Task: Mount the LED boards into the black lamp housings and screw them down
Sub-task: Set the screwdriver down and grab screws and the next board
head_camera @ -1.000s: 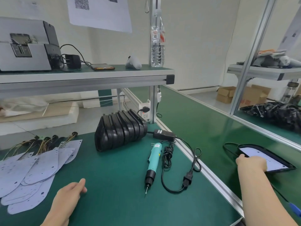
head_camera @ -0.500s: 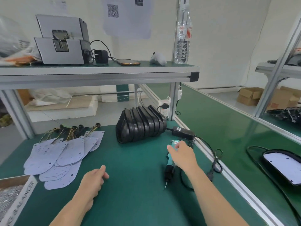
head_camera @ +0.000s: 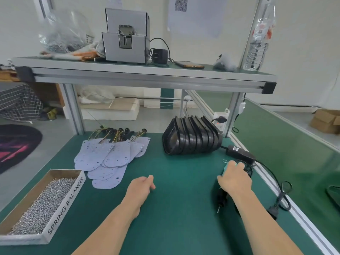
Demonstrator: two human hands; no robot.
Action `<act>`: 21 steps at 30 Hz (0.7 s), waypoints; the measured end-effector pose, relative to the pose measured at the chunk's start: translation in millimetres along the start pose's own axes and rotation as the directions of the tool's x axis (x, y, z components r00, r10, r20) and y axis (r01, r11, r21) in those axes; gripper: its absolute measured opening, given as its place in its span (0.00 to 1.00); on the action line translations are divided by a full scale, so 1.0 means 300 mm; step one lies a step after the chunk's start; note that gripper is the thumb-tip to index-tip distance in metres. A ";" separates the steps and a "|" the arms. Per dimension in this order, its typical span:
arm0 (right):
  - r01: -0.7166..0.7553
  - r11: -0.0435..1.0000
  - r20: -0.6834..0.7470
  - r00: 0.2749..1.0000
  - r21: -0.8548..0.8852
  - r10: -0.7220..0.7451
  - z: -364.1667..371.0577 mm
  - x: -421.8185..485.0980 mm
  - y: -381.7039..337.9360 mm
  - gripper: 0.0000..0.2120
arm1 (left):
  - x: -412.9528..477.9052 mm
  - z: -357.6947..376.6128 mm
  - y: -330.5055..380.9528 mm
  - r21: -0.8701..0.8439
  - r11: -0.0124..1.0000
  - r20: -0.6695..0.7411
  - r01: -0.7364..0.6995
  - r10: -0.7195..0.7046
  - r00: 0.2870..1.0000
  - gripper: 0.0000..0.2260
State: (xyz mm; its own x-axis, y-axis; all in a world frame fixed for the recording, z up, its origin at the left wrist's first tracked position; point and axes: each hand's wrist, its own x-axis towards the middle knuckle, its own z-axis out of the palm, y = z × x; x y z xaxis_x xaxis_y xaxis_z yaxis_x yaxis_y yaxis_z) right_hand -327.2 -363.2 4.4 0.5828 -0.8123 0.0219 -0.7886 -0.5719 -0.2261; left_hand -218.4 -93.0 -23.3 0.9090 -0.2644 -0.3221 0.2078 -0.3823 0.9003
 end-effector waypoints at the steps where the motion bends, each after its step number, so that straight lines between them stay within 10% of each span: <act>1: -0.006 1.000 -0.003 1.000 0.018 0.006 0.005 -0.003 0.005 0.21 | -0.001 -0.004 0.002 -0.015 1.000 0.012 0.018 -0.018 1.000 0.14; 10: -0.049 0.989 0.028 0.999 0.139 0.046 0.022 0.011 0.022 0.22 | 0.022 -0.235 0.053 -0.315 0.949 -0.136 0.030 -0.076 0.988 0.14; 14: -0.049 0.990 0.028 0.999 0.135 0.045 0.029 0.019 0.026 0.25 | 0.031 -0.472 0.024 -0.008 0.991 -0.524 -0.132 0.108 0.845 0.15; 18: -0.030 0.999 -0.015 0.999 0.026 0.030 0.012 0.023 0.012 0.24 | 0.019 -0.658 -0.071 0.340 0.939 -0.730 0.059 0.224 0.646 0.11; 21: -0.010 0.999 -0.016 1.000 -0.032 0.009 0.000 0.035 -0.019 0.25 | 0.027 -0.689 -0.136 0.502 0.832 -0.729 0.234 0.262 0.632 0.12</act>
State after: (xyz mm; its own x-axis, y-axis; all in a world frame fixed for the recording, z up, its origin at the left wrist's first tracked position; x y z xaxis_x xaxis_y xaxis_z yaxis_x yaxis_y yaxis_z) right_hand -316.5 -368.4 5.9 0.5724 -0.8192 0.0354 -0.8000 -0.5674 -0.1951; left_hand -144.8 103.6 -2.0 0.8923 0.3784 0.2460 0.2045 -0.8249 0.5270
